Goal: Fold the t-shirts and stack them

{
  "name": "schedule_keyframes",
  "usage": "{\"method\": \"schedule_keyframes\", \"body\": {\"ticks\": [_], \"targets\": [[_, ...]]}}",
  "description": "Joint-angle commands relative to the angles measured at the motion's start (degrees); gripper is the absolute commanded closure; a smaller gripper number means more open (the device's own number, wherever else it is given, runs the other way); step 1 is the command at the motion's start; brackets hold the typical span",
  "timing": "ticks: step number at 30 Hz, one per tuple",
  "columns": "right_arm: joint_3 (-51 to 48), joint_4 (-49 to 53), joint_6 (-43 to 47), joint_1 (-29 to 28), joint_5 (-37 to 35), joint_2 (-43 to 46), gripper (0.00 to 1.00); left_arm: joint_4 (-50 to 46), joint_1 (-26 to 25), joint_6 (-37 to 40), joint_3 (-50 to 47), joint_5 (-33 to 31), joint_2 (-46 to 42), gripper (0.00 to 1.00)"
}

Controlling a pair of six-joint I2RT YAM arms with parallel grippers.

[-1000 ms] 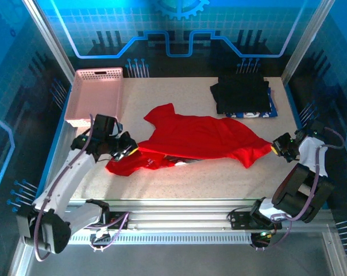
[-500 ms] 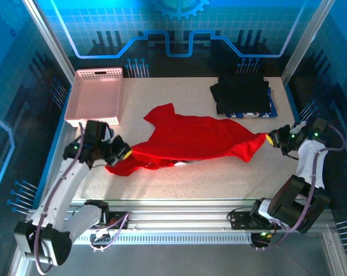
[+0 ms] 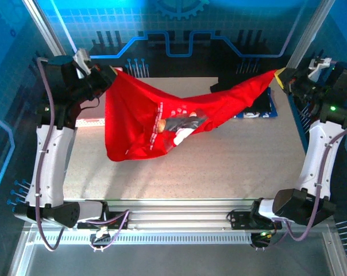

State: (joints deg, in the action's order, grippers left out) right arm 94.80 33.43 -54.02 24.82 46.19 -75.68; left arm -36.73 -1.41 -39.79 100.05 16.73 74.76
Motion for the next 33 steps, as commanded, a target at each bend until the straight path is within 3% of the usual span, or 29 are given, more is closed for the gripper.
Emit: {"method": "schedule_keyframes", "body": {"ticks": [1,5,10,15,24,29,33], "targets": [[4.18,1.16,-3.49,0.59,1.88,3.38,1.0,3.59,0.71,3.9,4.23,0.27,-0.43,1.0],[9.9,3.57,-4.51,2.57,0.84,6.8,1.0,5.53,0.96,5.48,4.66,0.37,-3.56,1.0],[20.17,9.69,0.75,2.58,-3.19,6.61,1.0,7.33,3.78,4.58,2.33,1.56,-6.41,1.0],[19.34,13.18,1.58,6.54,-4.49,6.07,1.0,11.52,4.44,0.87,-8.07,5.84,-6.78,1.0],[17.29,17.08,9.34,5.83,-6.93,5.19,1.0,19.68,4.75,-4.65,-29.4,13.18,-6.47,1.0],[14.89,16.67,11.22,4.49,-6.88,4.03,1.0,22.27,4.75,-5.44,-32.79,16.04,-3.1,1.0],[17.68,15.38,11.31,4.19,-6.83,1.02,1.0,28.39,4.43,-8.4,-29.16,18.84,2.07,1.0]]}}
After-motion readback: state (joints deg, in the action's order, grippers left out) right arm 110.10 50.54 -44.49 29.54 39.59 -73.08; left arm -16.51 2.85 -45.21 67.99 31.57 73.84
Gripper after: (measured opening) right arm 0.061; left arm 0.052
